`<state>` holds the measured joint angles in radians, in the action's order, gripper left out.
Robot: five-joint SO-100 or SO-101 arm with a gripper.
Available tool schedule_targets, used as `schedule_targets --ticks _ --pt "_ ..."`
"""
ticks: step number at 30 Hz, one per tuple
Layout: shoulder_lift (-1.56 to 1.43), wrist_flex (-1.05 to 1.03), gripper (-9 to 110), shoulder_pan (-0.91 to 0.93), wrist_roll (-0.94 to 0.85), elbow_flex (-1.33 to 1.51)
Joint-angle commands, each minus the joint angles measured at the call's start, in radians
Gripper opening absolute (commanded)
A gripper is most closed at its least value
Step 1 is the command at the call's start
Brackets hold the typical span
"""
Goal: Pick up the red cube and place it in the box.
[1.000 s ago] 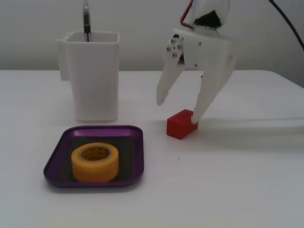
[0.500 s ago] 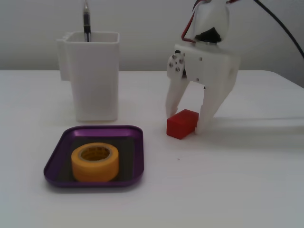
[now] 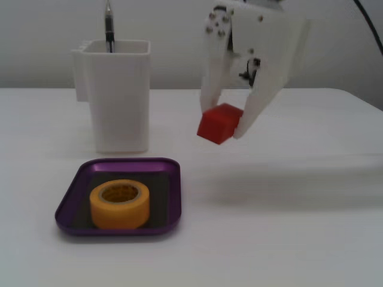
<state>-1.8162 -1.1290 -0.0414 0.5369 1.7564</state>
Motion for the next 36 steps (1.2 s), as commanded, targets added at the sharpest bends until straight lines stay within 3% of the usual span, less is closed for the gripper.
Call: schedule_targets --ticks 1,12,28,36 --pt "-0.038 -0.029 -1 -0.041 -0.005 -0.170" --pt "0.321 -0.031 -1 -0.040 -0.018 -0.417" --pt "0.497 0.089 -1 -0.002 -0.423 -0.535" --pt "0.500 0.100 -1 0.101 -0.494 -0.534"
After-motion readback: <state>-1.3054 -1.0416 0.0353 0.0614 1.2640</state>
